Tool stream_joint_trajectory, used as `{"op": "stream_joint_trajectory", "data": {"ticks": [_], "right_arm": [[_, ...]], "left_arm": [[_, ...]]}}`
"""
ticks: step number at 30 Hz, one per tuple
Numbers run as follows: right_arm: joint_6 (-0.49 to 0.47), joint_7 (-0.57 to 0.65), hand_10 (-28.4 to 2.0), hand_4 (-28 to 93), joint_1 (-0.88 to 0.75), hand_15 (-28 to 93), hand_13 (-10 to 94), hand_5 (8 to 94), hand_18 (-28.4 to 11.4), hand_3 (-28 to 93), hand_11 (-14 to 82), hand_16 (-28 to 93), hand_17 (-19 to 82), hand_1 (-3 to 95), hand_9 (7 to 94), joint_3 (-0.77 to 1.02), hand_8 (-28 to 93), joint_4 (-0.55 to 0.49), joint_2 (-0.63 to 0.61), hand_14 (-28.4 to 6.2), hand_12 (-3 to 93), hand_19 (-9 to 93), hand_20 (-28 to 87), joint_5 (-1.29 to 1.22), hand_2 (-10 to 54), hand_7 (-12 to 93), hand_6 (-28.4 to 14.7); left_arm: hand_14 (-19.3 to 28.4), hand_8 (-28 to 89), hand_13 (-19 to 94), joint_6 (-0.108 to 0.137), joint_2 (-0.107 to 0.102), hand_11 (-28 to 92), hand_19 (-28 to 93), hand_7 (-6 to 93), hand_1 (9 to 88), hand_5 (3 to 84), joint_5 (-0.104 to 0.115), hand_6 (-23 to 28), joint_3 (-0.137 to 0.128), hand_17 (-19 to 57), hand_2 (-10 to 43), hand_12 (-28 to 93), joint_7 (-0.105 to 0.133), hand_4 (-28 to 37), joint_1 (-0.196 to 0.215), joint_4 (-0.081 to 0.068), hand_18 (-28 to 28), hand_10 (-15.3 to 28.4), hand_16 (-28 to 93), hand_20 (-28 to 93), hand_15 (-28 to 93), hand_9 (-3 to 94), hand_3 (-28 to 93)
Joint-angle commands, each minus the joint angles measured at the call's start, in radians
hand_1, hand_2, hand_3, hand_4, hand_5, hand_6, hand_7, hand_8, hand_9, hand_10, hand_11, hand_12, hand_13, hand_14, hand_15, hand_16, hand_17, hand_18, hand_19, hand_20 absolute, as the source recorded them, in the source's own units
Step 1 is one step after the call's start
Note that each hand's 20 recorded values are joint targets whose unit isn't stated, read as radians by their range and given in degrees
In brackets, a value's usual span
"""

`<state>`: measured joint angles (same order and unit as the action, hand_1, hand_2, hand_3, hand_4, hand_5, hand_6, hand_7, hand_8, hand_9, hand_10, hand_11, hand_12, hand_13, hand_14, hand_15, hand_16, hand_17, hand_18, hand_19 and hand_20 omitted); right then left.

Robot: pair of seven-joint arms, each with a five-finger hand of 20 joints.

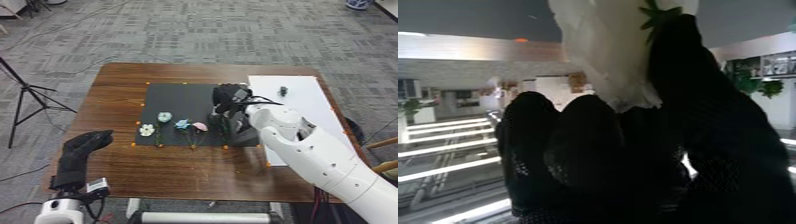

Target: Arrange flowers

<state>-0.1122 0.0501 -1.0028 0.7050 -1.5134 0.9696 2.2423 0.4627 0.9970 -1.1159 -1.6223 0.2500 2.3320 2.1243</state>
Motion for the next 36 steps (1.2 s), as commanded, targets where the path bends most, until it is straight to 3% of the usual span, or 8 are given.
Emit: {"op": "stream_joint_trajectory", "data": {"ticks": [1, 5, 13, 17, 19, 23, 29, 36], "right_arm": [[-0.055, -0.020, -11.6, -16, 0.014, 67, 89, 68.6, -14.6, 64, 12.1, 34, 65, 42.4, 75.4, 0.059, -1, -0.005, 0.006, -2.5, 17.4, 93, 67, 0.021, -9.5, 19, 0.9], [-0.077, -0.014, -13.3, -15, 0.023, 66, 87, 60.4, -15.1, 65, 10.0, 34, 63, 32.1, 68.4, 0.069, -8, -0.008, 0.004, -3.2, 16.8, 93, 66, 0.025, -9.5, 17, 0.0], [-0.091, -0.002, -14.8, -13, 0.020, 66, 87, 58.1, -16.0, 63, 9.3, 34, 62, 25.5, 66.5, 0.124, -7, -0.032, -0.017, -3.8, 17.0, 93, 65, 0.006, -9.5, 15, -0.8], [-0.039, 0.035, -14.9, -13, 0.016, 66, 86, 57.6, -16.2, 62, 9.2, 34, 61, 24.6, 65.9, 0.165, -7, -0.048, -0.053, -3.9, 17.0, 93, 65, -0.008, -9.5, 14, -1.0], [0.046, 0.086, -15.1, -13, 0.010, 66, 85, 57.7, -16.7, 62, 9.2, 34, 60, 25.6, 65.5, 0.164, -7, -0.054, -0.090, -4.4, 17.1, 93, 64, -0.001, -9.5, 14, -1.0], [0.124, 0.142, -15.1, -13, 0.036, 66, 84, 59.1, -16.9, 63, 9.3, 33, 59, 27.8, 65.5, 0.162, -6, 0.042, -0.116, -5.0, 17.4, 93, 63, 0.046, -9.5, 14, -1.3], [-0.002, 0.164, -15.5, -13, 0.040, 66, 84, 56.2, -17.1, 64, 8.8, 33, 59, 27.9, 62.6, 0.206, -6, 0.196, -0.072, -5.1, 17.8, 93, 63, 0.157, -9.5, 14, -1.7], [-0.001, 0.132, -15.8, -14, -0.002, 66, 83, 53.6, -17.3, 61, 8.5, 33, 58, 26.7, 60.5, 0.269, -6, 0.328, 0.014, -5.4, 18.2, 93, 63, 0.308, -9.5, 13, -2.0]], "left_arm": [[18.0, -10, 43, -0.026, 0.010, 27, 17, 23.7, 30.0, 56.4, -0.006, -0.2, -0.009, 3.7, -3.0, 16, 0.000, -20.2, 0.006, 0.002, 15.0, 14.0, 1, 22, 31, 55.1, 69], [18.1, -10, 42, -0.034, 0.009, 27, 16, 23.3, 28.7, 55.6, -0.004, -0.4, -0.012, 3.5, -5.7, 16, 0.010, -19.7, 0.011, 0.000, 15.1, 14.0, 1, 22, 31, 54.5, 69], [18.3, -10, 42, -0.052, 0.011, 26, 16, 23.0, 27.9, 54.8, -0.014, -0.5, -0.009, 3.2, -6.6, 16, -0.003, -18.8, 0.003, -0.002, 15.3, 13.9, 2, 22, 30, 53.9, 69], [18.3, -10, 41, -0.044, 0.007, 26, 16, 22.9, 28.0, 54.7, -0.015, -0.5, -0.005, 3.2, -6.9, 16, -0.007, -18.6, 0.000, -0.002, 15.2, 13.9, 2, 22, 30, 53.7, 69], [18.2, -10, 41, -0.044, 0.006, 26, 15, 22.9, 28.0, 54.7, -0.010, -0.5, -0.002, 3.2, -6.9, 16, -0.002, -18.7, -0.001, -0.002, 15.2, 13.9, 2, 22, 30, 53.6, 69], [18.2, -9, 41, -0.046, 0.005, 26, 15, 22.7, 28.0, 54.7, -0.011, -0.5, -0.001, 3.1, -6.8, 16, -0.008, -18.7, -0.002, -0.003, 15.2, 13.8, 2, 22, 30, 53.6, 69], [18.3, -9, 41, -0.051, 0.009, 26, 15, 22.8, 28.0, 54.7, -0.016, -0.6, -0.003, 3.1, -6.7, 16, -0.007, -18.8, 0.002, -0.002, 15.3, 13.9, 2, 22, 30, 53.5, 68], [18.2, -9, 41, -0.061, 0.017, 26, 15, 22.7, 28.0, 55.0, -0.019, -0.6, 0.006, 3.1, -6.6, 16, -0.005, -18.9, -0.001, -0.004, 15.3, 13.8, 2, 22, 30, 53.5, 68]]}}
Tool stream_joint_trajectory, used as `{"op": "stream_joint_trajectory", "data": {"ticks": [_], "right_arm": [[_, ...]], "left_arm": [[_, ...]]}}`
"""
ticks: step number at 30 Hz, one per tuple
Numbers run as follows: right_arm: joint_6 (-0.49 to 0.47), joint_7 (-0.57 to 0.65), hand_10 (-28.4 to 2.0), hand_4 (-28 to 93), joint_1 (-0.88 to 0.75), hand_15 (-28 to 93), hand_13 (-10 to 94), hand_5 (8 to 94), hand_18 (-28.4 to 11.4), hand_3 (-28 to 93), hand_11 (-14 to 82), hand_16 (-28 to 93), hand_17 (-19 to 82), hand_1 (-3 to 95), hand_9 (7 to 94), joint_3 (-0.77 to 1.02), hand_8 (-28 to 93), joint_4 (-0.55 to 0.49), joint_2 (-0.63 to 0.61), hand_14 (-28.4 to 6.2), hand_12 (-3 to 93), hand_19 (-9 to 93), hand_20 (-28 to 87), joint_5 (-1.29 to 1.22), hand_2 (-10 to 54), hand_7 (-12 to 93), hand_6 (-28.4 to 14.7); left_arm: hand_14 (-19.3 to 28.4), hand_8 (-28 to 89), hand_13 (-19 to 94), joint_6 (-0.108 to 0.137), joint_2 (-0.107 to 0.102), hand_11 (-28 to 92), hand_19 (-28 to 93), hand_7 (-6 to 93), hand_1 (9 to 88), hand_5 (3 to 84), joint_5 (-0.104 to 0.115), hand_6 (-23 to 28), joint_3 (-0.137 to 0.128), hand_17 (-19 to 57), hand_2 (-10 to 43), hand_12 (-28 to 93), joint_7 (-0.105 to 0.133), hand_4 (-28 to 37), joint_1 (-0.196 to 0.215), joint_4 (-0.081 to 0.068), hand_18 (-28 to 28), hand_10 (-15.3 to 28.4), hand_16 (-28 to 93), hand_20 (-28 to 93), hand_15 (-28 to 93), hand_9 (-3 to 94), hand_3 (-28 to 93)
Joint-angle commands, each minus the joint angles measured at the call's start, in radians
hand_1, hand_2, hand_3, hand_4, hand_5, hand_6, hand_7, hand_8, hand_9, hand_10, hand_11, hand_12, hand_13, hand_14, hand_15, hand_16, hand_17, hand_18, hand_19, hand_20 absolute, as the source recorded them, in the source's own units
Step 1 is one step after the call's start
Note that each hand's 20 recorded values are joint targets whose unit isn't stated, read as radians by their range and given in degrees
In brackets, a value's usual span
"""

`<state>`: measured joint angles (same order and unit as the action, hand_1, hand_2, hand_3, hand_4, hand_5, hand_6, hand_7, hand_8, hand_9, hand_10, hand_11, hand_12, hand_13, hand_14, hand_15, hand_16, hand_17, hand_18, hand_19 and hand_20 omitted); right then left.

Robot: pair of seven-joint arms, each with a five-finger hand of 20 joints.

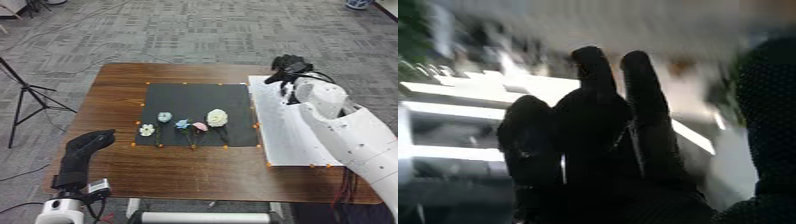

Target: Arrange flowers

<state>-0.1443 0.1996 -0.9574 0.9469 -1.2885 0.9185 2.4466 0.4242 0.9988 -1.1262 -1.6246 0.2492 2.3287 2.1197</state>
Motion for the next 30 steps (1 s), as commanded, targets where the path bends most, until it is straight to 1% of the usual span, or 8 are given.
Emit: {"op": "stream_joint_trajectory", "data": {"ticks": [1, 5, 9, 12, 13, 17, 22, 30], "right_arm": [[0.030, -0.016, -15.8, -14, -0.054, 67, 83, 53.5, -17.3, 61, 8.6, 33, 58, 26.6, 60.5, 0.037, -6, 0.119, 0.077, -5.4, 18.2, 93, 63, 0.107, -9.5, 13, -1.9], [0.056, -0.019, -15.4, -14, -0.084, 68, 84, 53.4, -17.2, 61, 9.4, 33, 59, 26.6, 62.0, 0.070, -6, 0.166, 0.112, -5.3, 18.7, 93, 64, 0.109, -9.5, 13, -1.8], [0.158, -0.010, -15.2, -15, -0.096, 68, 85, 55.5, -16.9, 62, 11.4, 32, 61, 29.3, 65.9, 0.054, -6, 0.211, 0.127, -4.9, 19.2, 93, 65, 0.100, -9.5, 15, -1.4], [0.220, -0.014, -12.6, -17, -0.097, 68, 88, 63.5, -16.1, 63, 16.7, 32, 64, 40.2, 76.1, 0.031, -6, 0.222, 0.120, -3.7, 19.5, 93, 67, 0.067, -9.5, 19, 0.1], [0.228, -0.017, -12.1, -18, -0.096, 68, 88, 66.8, -16.0, 60, 18.0, 32, 64, 44.4, 79.0, 0.020, 1, 0.215, 0.110, -3.6, 19.8, 93, 67, 0.052, -9.5, 19, -0.2], [0.303, 0.010, -10.4, -17, -0.110, 68, 90, 78.4, -16.0, 54, 19.9, 32, 66, 58.1, 87.9, -0.020, 11, 0.081, 0.020, -3.2, 24.1, 93, 67, -0.061, -7.2, 20, -0.8], [0.333, 0.033, -10.2, -18, -0.160, 67, 92, 79.8, -15.6, 54, 19.2, 33, 67, 59.9, 89.8, 0.008, 12, -0.159, -0.086, -2.4, 26.0, 93, 67, -0.165, -7.2, 19, -1.1], [0.281, 0.054, -10.2, -18, -0.228, 67, 92, 80.5, -15.3, 55, 19.2, 34, 67, 60.0, 90.1, 0.041, 12, -0.325, -0.158, -2.0, 26.0, 93, 67, -0.238, -7.5, 19, -1.4]], "left_arm": [[18.2, -9, 41, -0.026, 0.016, 26, 15, 22.6, 28.1, 55.1, -0.010, -0.6, 0.010, 3.1, -6.5, 16, -0.005, -18.9, 0.002, 0.000, 15.3, 13.9, 2, 22, 30, 53.5, 68], [18.2, -9, 41, -0.030, 0.023, 26, 15, 22.6, 28.0, 55.2, -0.013, -0.6, 0.014, 3.1, -6.5, 16, -0.007, -18.8, 0.004, -0.001, 15.3, 13.9, 2, 22, 30, 53.5, 68], [18.2, -9, 41, -0.027, 0.027, 26, 16, 22.5, 28.0, 55.2, -0.012, -0.6, 0.017, 3.1, -6.5, 16, -0.008, -18.8, 0.001, -0.002, 15.3, 13.9, 2, 22, 30, 53.5, 68], [18.2, -9, 41, -0.025, 0.031, 26, 16, 22.6, 28.1, 55.2, -0.012, -0.7, 0.021, 3.1, -6.4, 16, -0.011, -19.0, 0.002, -0.001, 15.3, 14.0, 2, 22, 30, 53.5, 68], [18.2, -9, 41, -0.025, 0.032, 26, 16, 22.5, 28.1, 55.2, -0.012, -0.6, 0.021, 3.1, -6.3, 16, -0.012, -19.0, 0.002, 0.000, 15.3, 14.0, 2, 22, 30, 53.6, 68], [18.2, -9, 41, -0.024, 0.028, 26, 16, 22.4, 28.2, 55.3, -0.012, -0.4, 0.018, 3.1, -6.0, 16, -0.017, -19.0, -0.001, 0.000, 15.3, 14.0, 2, 22, 30, 53.5, 68], [18.2, -9, 41, -0.024, 0.022, 26, 16, 22.2, 28.2, 55.1, -0.012, -0.2, 0.007, 3.1, -5.9, 16, -0.017, -19.2, 0.006, 0.005, 15.3, 14.0, 2, 22, 30, 53.5, 68], [18.2, -9, 41, -0.041, 0.016, 26, 16, 22.2, 28.1, 55.0, -0.012, -0.1, 0.007, 3.1, -5.7, 16, -0.022, -19.1, -0.004, 0.001, 15.3, 14.0, 2, 22, 30, 53.6, 68]]}}
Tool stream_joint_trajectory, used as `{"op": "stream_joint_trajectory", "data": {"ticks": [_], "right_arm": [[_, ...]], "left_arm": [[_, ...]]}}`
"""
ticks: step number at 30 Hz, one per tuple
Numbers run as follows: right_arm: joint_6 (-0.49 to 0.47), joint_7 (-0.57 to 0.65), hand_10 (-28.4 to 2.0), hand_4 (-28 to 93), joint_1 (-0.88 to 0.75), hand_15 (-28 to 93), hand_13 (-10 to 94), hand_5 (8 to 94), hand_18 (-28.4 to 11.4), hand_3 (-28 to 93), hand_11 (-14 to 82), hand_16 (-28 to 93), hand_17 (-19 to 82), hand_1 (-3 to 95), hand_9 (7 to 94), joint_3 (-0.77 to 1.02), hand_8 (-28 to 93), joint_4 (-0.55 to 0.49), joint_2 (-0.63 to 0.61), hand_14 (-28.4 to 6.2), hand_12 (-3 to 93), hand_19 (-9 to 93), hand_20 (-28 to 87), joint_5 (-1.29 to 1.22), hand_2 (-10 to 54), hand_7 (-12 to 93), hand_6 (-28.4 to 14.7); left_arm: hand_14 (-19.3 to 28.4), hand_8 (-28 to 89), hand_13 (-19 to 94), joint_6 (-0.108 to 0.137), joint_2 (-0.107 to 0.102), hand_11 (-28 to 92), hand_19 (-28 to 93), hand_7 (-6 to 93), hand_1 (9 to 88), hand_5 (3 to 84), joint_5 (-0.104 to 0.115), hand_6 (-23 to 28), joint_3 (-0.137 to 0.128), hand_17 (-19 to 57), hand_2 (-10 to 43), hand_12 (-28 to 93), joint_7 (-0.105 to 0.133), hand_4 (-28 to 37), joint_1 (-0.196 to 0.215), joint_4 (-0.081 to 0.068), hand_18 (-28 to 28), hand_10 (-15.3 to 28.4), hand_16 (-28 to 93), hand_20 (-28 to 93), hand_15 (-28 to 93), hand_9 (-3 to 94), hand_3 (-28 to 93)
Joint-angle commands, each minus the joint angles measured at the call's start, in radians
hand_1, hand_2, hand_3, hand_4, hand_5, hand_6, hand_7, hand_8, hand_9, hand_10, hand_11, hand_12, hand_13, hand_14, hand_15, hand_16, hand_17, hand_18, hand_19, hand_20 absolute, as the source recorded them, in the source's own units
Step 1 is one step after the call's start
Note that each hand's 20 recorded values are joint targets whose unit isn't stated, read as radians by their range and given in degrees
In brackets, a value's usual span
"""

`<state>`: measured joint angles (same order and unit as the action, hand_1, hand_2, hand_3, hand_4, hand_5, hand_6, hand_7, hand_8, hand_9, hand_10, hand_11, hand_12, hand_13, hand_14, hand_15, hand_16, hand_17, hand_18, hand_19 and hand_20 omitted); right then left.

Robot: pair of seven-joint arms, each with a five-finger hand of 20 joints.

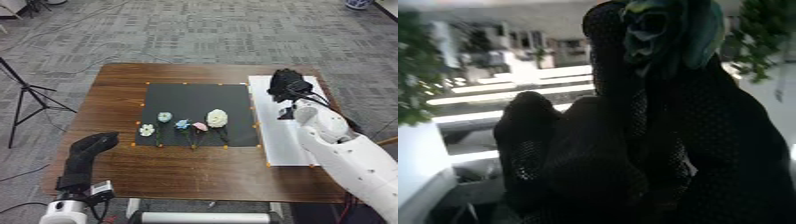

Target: Arrange flowers

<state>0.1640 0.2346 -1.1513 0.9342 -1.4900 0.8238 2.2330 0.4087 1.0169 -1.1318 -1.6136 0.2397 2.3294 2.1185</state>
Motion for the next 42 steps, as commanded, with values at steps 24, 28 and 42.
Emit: {"op": "stream_joint_trajectory", "data": {"ticks": [24, 28, 42], "right_arm": [[-0.170, -0.012, -9.7, -18, -0.184, 66, 92, 80.8, -14.9, 55, 16.8, 35, 67, 60.0, 90.0, -0.055, 11, -0.287, -0.020, -1.8, 26.7, 93, 68, -0.033, -7.4, 18, -1.3], [-0.202, -0.018, -10.0, -17, -0.195, 66, 92, 80.5, -14.9, 56, 16.6, 35, 67, 58.0, 89.6, -0.033, 11, -0.287, -0.016, -1.9, 26.5, 93, 68, -0.055, -7.6, 18, -1.1], [-0.270, -0.008, -16.8, -10, -0.280, 66, 88, 64.2, -16.0, 59, 11.0, 34, 65, 21.5, 72.0, 0.206, -6, -0.340, 0.012, -4.4, 17.4, 93, 67, -0.108, -9.5, 12, -5.2]], "left_arm": [[18.2, -9, 41, -0.029, -0.012, 26, 16, 22.0, 28.1, 54.9, -0.006, 0.1, -0.012, 3.0, -5.4, 16, -0.011, -19.2, 0.015, 0.008, 15.3, 13.9, 2, 22, 30, 53.4, 68], [18.2, -9, 41, -0.040, -0.006, 26, 16, 22.2, 28.0, 54.9, 0.001, 0.0, -0.028, 3.0, -5.5, 16, -0.010, -19.0, 0.030, 0.017, 15.3, 14.0, 2, 22, 30, 53.4, 68], [18.3, -9, 40, -0.061, -0.006, 26, 15, 21.9, 27.5, 54.3, -0.004, -0.1, -0.019, 2.9, -6.2, 16, -0.011, -18.8, 0.005, 0.001, 15.2, 14.1, 2, 22, 29, 53.1, 69]]}}
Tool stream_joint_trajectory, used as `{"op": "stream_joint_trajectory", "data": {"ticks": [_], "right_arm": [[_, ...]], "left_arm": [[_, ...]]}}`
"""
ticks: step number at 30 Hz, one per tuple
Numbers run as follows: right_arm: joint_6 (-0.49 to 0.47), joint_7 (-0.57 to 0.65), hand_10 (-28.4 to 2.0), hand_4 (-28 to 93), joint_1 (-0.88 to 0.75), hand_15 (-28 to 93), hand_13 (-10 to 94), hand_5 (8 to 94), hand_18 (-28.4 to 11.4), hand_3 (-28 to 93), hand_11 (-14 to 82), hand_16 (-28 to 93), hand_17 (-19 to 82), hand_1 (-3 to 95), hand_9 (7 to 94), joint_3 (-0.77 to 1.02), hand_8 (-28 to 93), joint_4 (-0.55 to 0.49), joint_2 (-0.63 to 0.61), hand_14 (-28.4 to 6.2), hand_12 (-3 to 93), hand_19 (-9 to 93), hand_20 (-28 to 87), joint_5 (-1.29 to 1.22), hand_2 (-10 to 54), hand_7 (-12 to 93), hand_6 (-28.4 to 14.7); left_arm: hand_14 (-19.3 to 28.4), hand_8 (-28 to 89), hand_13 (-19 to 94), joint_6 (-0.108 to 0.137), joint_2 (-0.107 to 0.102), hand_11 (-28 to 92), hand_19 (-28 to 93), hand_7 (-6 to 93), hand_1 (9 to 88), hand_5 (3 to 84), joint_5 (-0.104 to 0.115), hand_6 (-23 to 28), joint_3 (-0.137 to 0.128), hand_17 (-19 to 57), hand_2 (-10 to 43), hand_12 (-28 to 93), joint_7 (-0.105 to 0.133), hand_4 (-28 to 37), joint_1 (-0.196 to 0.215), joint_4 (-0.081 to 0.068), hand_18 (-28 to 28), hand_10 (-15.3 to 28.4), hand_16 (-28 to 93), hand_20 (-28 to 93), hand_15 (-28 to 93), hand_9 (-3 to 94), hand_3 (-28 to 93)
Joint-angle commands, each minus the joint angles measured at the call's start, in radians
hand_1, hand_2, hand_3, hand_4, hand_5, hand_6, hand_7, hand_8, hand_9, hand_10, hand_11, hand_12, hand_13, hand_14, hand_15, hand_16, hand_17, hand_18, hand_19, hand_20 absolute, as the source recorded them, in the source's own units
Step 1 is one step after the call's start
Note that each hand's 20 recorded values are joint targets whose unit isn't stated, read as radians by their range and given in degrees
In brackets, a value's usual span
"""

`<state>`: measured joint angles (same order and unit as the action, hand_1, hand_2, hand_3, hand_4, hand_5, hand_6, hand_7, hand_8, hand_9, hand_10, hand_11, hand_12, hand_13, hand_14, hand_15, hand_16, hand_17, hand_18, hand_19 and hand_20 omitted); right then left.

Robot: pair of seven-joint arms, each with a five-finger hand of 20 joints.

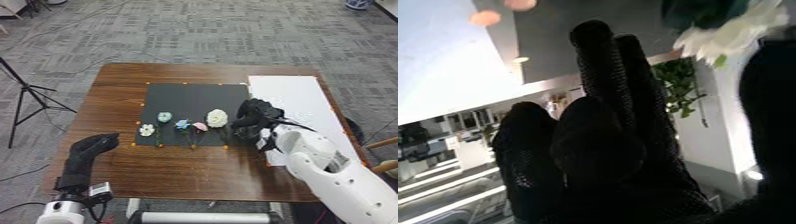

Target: Arrange flowers

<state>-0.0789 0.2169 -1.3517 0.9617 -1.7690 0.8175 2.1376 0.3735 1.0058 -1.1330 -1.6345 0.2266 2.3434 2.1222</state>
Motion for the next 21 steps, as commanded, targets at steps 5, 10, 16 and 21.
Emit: {"op": "stream_joint_trajectory", "data": {"ticks": [5, 10, 16, 21], "right_arm": [[-0.068, -0.237, -18.8, -12, -0.382, 44, 67, 53.5, -21.4, 61, 6.9, 28, 38, 17.4, 52.6, 0.664, -5, -0.174, 0.167, -15.0, 16.8, 74, 49, -0.338, -3.8, 9, -5.7], [-0.263, -0.253, -15.8, -16, -0.649, 20, 53, 55.7, -16.6, 70, 7.5, 30, 23, 23.1, 55.2, 0.983, -8, -0.267, 0.501, -15.3, 17.2, 36, 37, -1.379, 0.6, 16, -2.5], [0.146, -0.592, -11.9, -19, -0.791, 67, 64, 63.2, -18.4, 69, 32.6, 38, 32, 37.5, 71.4, 0.804, 14, -0.290, 0.577, -9.8, 31.3, 71, 59, -0.998, -1.1, 35, 1.2], [0.109, -0.553, -10.3, -21, -0.768, 90, 63, 58.1, -21.1, 71, 58.4, 68, 28, 41.6, 67.8, 0.799, 34, -0.315, 0.602, -14.3, 69.9, 82, 72, -0.860, -5.3, 63, 5.4]], "left_arm": [[18.2, -9, 41, -0.019, 0.000, 26, 15, 21.9, 28.0, 54.6, 0.000, 0.0, 0.013, 2.9, -5.2, 16, -0.010, -19.2, -0.022, -0.007, 15.2, 14.1, 2, 22, 29, 53.2, 68], [18.3, -9, 42, 0.020, -0.003, 26, 16, 21.9, 28.9, 55.6, 0.024, 0.2, 0.010, 5.3, -1.1, 16, 0.018, -20.5, 0.006, 0.010, 13.8, 14.3, 2, 22, 30, 54.1, 68], [18.5, -8, 50, -0.013, 0.002, 30, 51, 21.4, 30.1, 57.7, -0.005, 1.4, 0.011, 10.6, 1.0, 18, 0.050, -20.4, 0.012, 0.041, 17.8, 15.0, 3, 42, 44, 58.5, 66], [18.5, -10, 51, 0.093, -0.024, 55, 69, 41.3, 32.8, 61.0, -0.101, 1.9, 0.080, 10.4, 0.6, 34, 0.048, -18.6, -0.068, 0.054, 20.6, 15.2, 13, 71, 83, 61.8, 65]]}}
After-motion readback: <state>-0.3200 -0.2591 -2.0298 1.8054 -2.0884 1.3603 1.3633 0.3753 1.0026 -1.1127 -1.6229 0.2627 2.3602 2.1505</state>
